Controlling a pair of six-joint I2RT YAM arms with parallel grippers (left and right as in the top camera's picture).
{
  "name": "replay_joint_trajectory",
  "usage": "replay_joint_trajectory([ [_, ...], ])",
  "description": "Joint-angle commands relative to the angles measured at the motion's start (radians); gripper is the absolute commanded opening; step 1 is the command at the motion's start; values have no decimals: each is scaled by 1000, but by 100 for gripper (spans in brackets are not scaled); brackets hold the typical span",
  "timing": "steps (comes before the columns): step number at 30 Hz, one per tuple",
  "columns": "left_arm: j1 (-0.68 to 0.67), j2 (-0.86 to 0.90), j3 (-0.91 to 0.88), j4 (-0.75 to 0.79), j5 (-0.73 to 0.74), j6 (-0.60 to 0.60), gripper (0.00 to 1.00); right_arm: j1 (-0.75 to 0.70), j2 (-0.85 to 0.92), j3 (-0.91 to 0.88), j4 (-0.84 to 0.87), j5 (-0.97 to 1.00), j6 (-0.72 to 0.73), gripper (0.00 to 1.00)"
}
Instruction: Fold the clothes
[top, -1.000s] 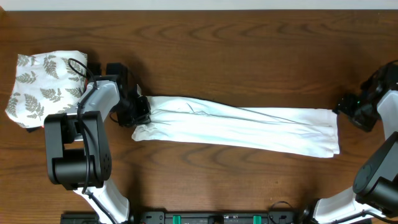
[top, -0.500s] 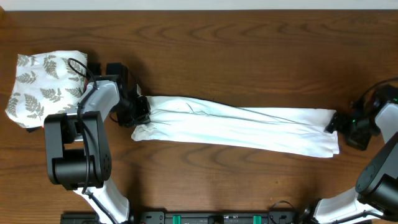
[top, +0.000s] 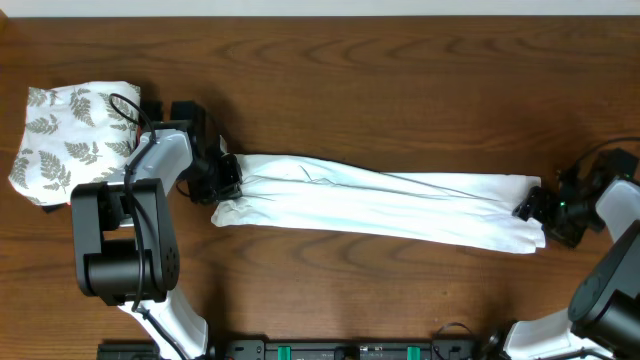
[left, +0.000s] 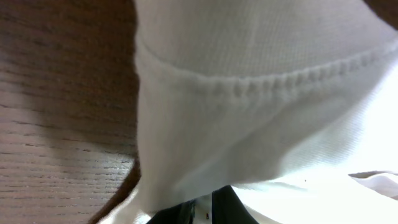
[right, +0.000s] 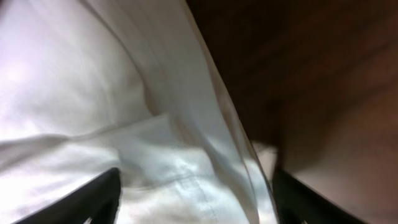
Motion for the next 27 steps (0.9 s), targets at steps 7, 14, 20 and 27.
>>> replay_joint_trajectory([
  [7, 19, 58, -32, 10, -177, -6, 13, 2, 55, -100, 83, -143, -3, 63],
  [14, 19, 58, -32, 9, -177, -6, 13, 2, 55, -111, 60, -143, -2, 60],
  [20, 19, 58, -32, 10, -177, -6, 13, 2, 55, -155, 82, -143, 1, 52],
  [27, 19, 58, -32, 8, -177, -6, 13, 2, 55, -181, 121, -142, 34, 15],
])
